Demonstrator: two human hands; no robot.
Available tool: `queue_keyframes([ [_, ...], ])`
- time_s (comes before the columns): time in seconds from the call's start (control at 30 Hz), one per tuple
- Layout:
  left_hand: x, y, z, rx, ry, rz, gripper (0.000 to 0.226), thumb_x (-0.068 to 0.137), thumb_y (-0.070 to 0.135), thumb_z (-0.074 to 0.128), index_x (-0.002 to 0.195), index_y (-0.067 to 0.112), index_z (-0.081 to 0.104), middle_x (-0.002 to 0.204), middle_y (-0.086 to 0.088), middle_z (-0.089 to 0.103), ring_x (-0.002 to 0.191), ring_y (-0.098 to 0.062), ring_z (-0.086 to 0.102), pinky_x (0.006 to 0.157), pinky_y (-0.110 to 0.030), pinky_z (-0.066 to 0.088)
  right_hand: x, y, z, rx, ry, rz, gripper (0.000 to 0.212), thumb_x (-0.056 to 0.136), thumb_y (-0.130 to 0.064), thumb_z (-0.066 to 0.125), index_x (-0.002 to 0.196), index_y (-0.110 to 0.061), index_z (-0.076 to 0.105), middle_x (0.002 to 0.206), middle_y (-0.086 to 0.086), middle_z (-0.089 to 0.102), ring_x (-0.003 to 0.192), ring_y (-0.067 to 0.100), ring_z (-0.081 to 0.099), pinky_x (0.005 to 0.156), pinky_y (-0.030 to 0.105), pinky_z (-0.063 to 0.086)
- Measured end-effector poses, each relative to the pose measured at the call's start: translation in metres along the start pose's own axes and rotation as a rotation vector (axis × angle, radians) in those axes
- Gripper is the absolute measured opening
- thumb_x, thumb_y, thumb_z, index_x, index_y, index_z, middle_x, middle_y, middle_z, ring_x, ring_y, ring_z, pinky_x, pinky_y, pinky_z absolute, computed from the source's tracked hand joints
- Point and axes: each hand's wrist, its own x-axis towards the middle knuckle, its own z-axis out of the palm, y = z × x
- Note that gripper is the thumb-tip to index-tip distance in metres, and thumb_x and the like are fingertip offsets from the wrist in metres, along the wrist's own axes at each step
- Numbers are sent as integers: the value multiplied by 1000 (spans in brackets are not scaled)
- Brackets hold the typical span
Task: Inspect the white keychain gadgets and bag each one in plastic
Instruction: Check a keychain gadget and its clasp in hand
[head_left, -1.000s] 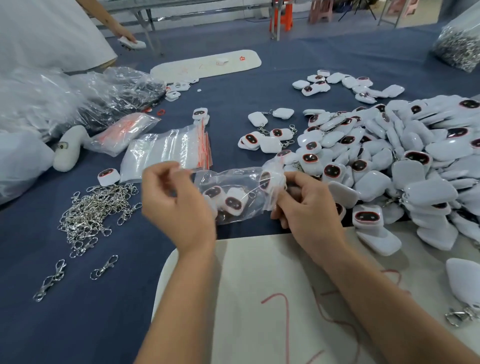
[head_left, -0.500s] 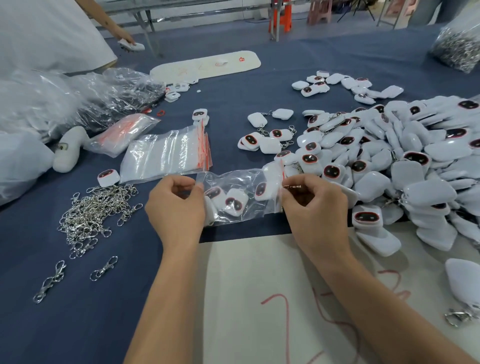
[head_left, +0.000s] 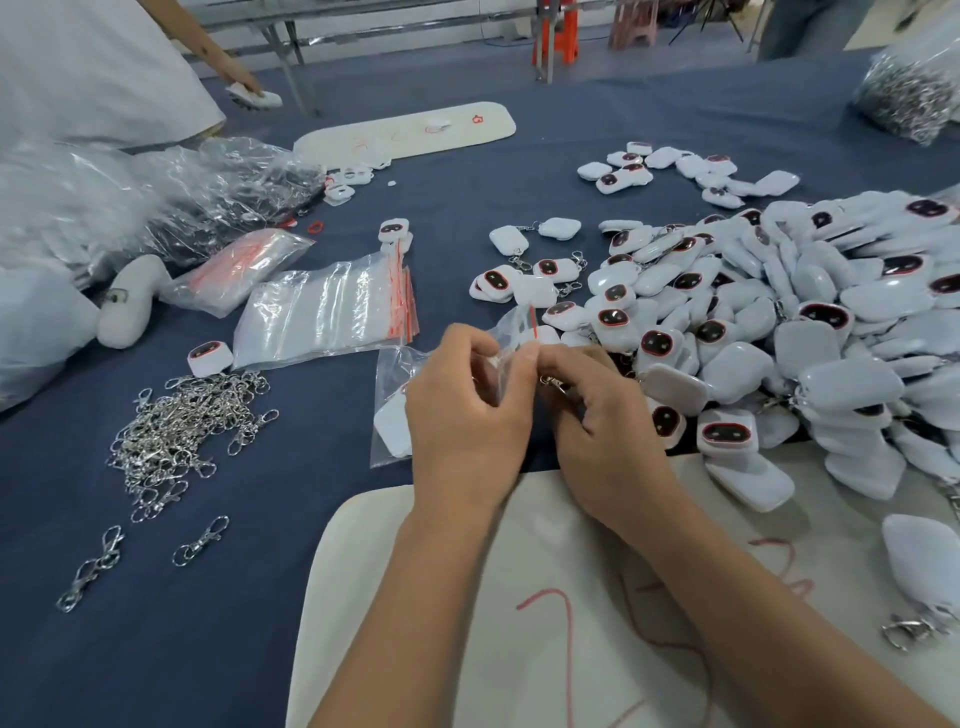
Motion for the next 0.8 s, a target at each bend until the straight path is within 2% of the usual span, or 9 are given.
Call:
queue_keyframes([
  [0.07, 1, -1, -1, 7, 10, -14, 28, 88, 49, 68, 88, 23, 58, 67, 6, 60, 64, -13, 58, 61, -31, 49, 1, -2, 1, 130, -40, 24, 51, 83, 22, 42, 116, -10, 65, 109, 2, 74, 115, 22, 65, 98, 43, 53],
  [0.23, 3, -4, -2, 7, 4, -1, 17, 85, 13, 71, 89, 26, 60, 79, 12, 64, 68, -12, 62, 60, -27, 50, 1, -2, 0, 197, -47, 114, 50, 92, 19, 43, 124, -16, 59, 124, -5, 72, 126, 6, 63, 109, 39, 50],
  [0.33, 2, -4, -3, 23, 50, 45, 17, 88, 12, 70, 81, 26, 63, 75, 14, 66, 68, -9, 64, 60, -25, 50, 0, -3, 0, 165, -82, 117, 48, 95, 14, 43, 124, -23, 55, 118, -9, 74, 103, 8, 69, 91, 35, 55],
  [0.4, 2, -2, -3, 43, 81, 107, 17, 90, 12, 69, 80, 24, 64, 72, 13, 65, 67, -9, 63, 63, -27, 50, -1, -3, 0, 153, -123, 119, 46, 94, 13, 42, 121, -23, 51, 106, -8, 76, 84, 21, 68, 79, 42, 55],
  [0.5, -1, 1, -4, 71, 111, 252, 11, 91, 8, 67, 83, 15, 66, 76, 7, 64, 70, -13, 59, 65, -30, 48, -1, -5, 1, 126, -177, 86, 41, 93, 10, 44, 120, -21, 53, 91, -3, 74, 79, 27, 66, 72, 48, 54],
  [0.57, -4, 4, -4, 69, 120, 365, 10, 91, 4, 66, 83, 10, 66, 78, 3, 64, 72, -12, 55, 67, -23, 44, -1, -9, 2, 56, -217, 39, 37, 91, 1, 47, 119, -19, 60, 94, -5, 75, 84, 23, 69, 73, 45, 55],
  [0.67, -9, 9, -2, 51, 108, 467, 11, 89, 1, 68, 80, 7, 66, 76, 1, 61, 71, -9, 48, 67, -17, 39, -1, -10, 1, 34, -264, -31, 25, 79, -2, 46, 90, -15, 64, 83, -10, 71, 78, 19, 65, 65, 45, 52],
  [0.77, -11, 11, 0, 29, 95, 464, 10, 86, 3, 69, 78, 8, 66, 73, 2, 60, 70, -8, 49, 66, -17, 39, 0, -13, -1, 85, -246, -86, 40, 81, -1, 49, 84, -40, 54, 75, -26, 59, 72, -1, 55, 62, 26, 44],
  [0.8, -11, 11, 0, 23, 101, 443, 10, 87, 4, 69, 78, 8, 66, 73, 3, 60, 70, -8, 50, 66, -16, 40, 0, -14, -1, 89, -228, -108, 44, 82, 3, 52, 86, -41, 57, 79, -28, 59, 75, -4, 56, 65, 20, 42],
])
